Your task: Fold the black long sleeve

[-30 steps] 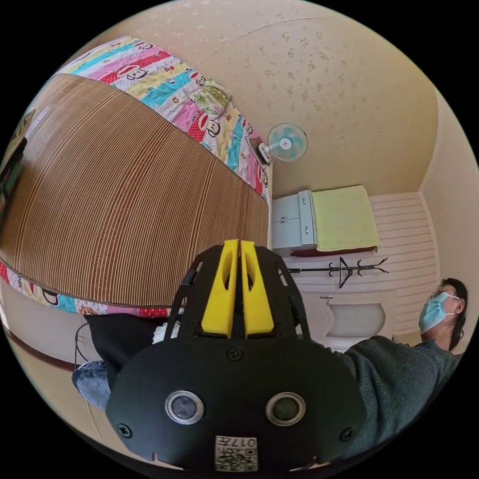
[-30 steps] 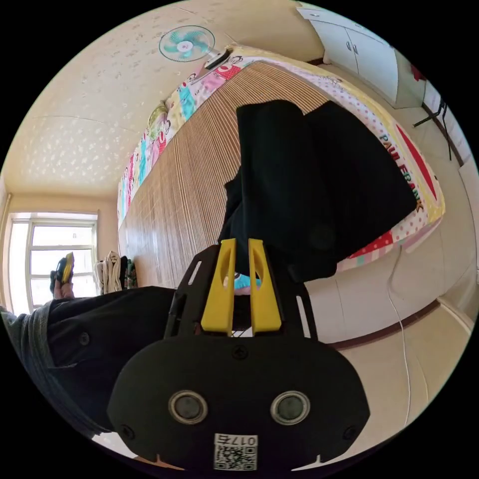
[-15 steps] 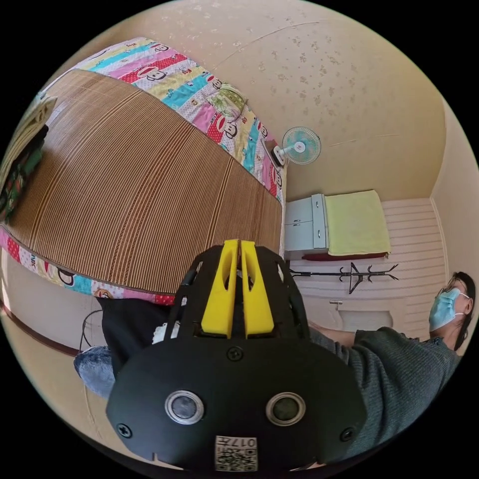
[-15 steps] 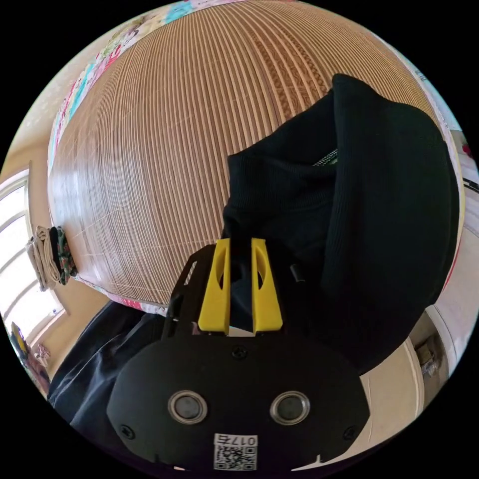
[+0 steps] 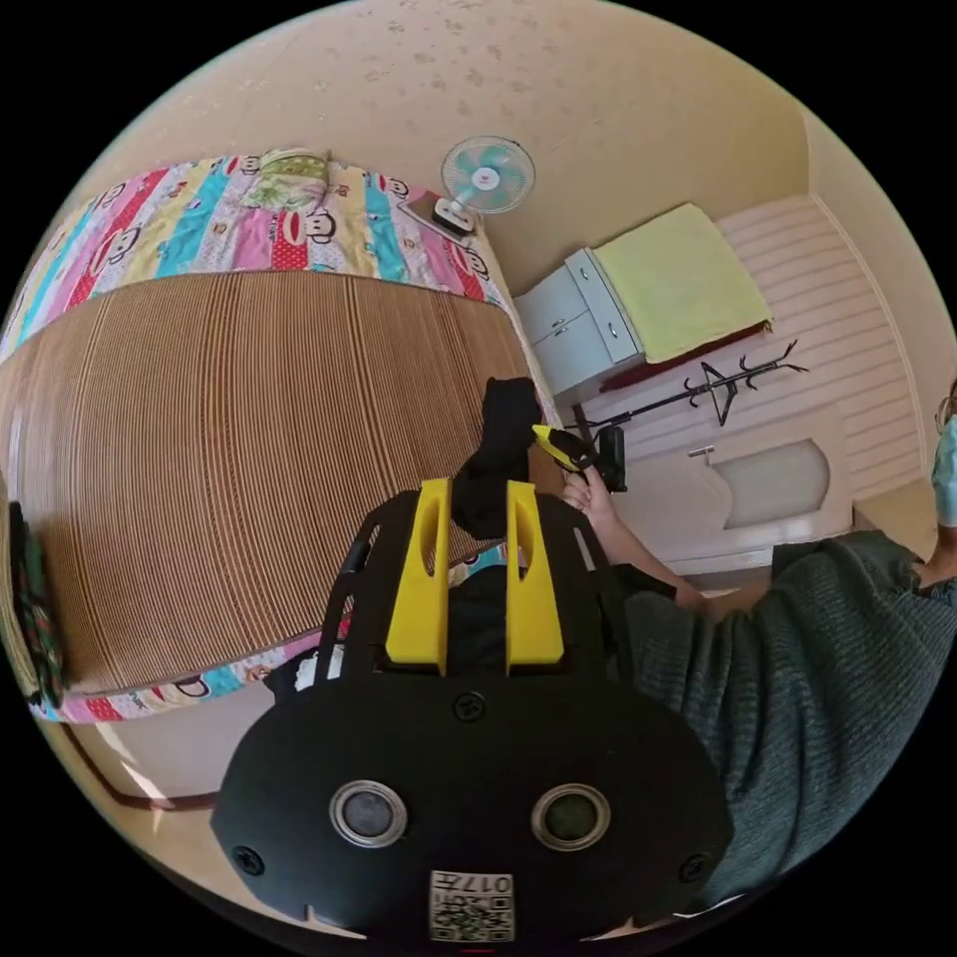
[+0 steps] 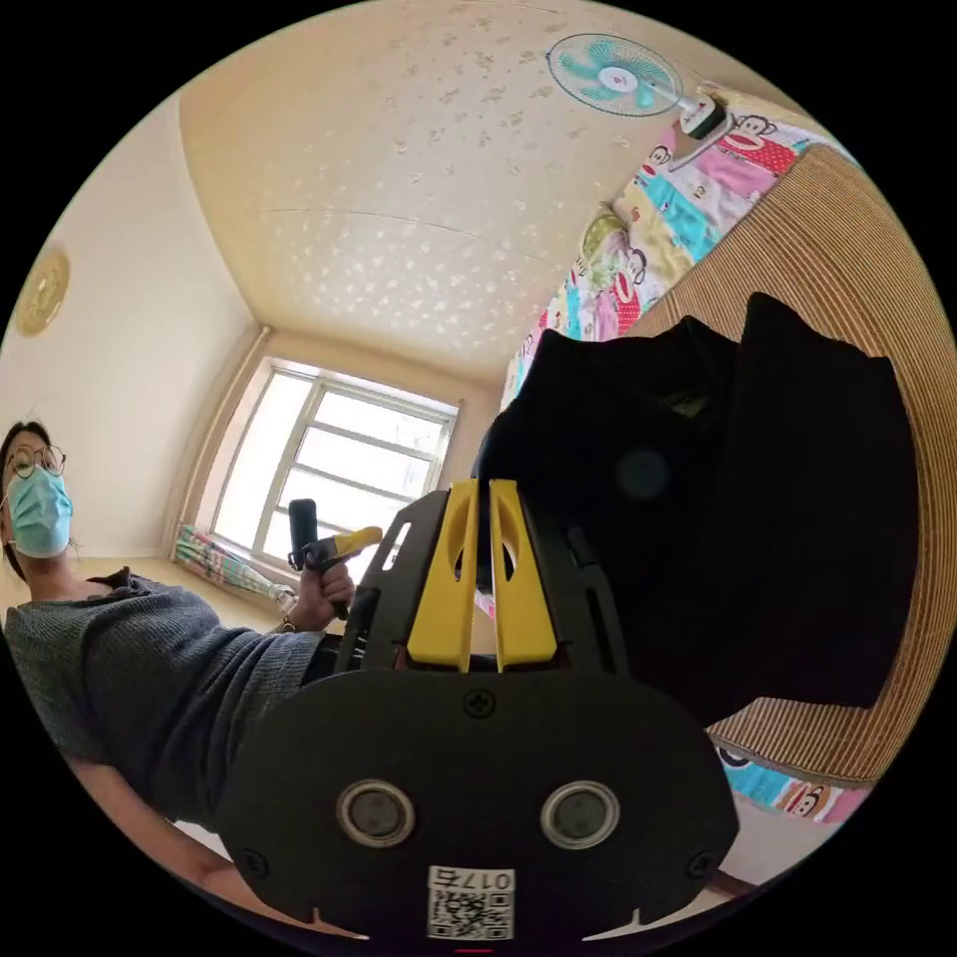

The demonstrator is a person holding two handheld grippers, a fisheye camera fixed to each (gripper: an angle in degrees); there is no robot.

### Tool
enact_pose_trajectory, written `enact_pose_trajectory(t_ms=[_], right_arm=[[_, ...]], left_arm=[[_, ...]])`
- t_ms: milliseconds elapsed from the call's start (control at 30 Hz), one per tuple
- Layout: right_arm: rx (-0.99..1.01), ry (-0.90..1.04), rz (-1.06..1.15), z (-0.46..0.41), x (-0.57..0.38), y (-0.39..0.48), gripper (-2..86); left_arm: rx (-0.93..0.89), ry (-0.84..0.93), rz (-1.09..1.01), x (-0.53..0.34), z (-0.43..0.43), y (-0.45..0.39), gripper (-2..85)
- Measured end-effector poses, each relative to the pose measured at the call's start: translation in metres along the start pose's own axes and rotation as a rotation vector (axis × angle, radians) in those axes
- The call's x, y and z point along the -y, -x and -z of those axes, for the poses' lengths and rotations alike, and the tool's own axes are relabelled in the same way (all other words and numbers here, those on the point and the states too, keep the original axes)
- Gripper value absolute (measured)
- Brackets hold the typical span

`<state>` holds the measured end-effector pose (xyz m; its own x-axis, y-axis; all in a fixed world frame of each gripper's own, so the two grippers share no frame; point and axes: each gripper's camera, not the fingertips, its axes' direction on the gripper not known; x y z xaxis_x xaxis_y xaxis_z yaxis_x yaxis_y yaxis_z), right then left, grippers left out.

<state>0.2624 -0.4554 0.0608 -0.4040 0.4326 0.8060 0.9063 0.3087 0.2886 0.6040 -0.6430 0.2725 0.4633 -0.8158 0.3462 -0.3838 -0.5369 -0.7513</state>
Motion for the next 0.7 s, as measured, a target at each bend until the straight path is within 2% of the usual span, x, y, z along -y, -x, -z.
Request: enact_pose_trajectory(t_ms=[200,267,333,400,500,633,700], right_arm=[[0.053,0.047,0.216,-0.072,-0.032,0.075,2.1],[0.112,0.088,0.328,-0.109,-0.051,0.109,2.0],[0.050,0.115,0.413,-0.137,-0.069,0.135,1.9],[-0.001,0.104,0.486,-0.157,-0.088,0.156,1.8],[-0.027,0.127,0.552,-0.193,-0.120,0.181,1.8],[-0.021,0.082,0.680,-0.224,-0.171,0.208,1.9],[0.024,0.055,0.711,-0.223,-0.190,0.209,1.6]], left_arm=[[0.087,0.078,-0.317,0.043,-0.009,-0.091,18.1],[0.144,0.160,-0.352,0.043,-0.015,-0.108,18.7],[0.227,0.210,-0.355,0.034,-0.015,-0.117,18.2],[0.366,0.077,-0.347,0.007,0.023,-0.127,16.3],[0.498,-0.028,-0.360,-0.031,0.072,-0.126,10.2],[0.382,-0.190,-0.447,-0.075,0.139,-0.116,6.2],[0.115,-0.295,-0.425,-0.093,0.194,-0.087,5.4]])
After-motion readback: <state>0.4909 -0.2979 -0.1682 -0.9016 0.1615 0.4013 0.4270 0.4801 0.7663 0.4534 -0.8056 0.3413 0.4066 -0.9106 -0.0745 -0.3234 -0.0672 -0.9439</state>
